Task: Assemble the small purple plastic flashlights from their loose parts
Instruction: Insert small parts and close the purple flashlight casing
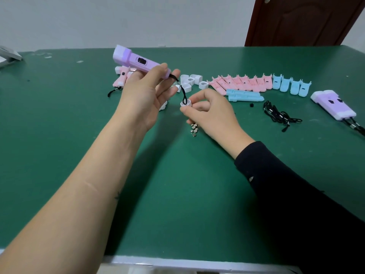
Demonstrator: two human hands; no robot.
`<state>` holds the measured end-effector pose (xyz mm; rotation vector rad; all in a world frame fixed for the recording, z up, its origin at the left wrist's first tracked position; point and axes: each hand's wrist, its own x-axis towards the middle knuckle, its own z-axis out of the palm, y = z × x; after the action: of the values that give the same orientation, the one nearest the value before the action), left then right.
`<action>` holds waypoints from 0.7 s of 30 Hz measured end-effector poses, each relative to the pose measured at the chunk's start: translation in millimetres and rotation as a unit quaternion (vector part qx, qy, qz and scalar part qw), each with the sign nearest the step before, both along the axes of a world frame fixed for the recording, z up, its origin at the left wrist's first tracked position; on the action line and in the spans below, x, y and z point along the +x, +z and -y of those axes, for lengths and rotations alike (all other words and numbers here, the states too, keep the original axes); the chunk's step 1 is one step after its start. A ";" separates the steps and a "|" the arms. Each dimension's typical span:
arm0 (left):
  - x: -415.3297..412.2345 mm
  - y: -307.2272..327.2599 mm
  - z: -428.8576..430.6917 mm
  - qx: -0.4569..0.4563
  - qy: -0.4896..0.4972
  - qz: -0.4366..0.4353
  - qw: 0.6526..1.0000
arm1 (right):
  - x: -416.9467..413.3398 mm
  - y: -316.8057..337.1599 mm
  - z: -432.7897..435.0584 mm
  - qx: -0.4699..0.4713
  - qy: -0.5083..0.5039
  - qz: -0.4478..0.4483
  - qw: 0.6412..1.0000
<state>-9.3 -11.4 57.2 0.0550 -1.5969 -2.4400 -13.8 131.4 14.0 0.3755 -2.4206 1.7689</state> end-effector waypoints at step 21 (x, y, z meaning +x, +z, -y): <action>3.7 -7.1 -10.4 -0.107 -0.022 0.012 0.994 | -7.5 2.5 1.3 -0.038 -0.013 -0.013 0.999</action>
<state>-5.7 -1.1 50.1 0.0143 -1.8798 -2.2914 -21.3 130.2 16.5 0.3554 -2.3215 1.8276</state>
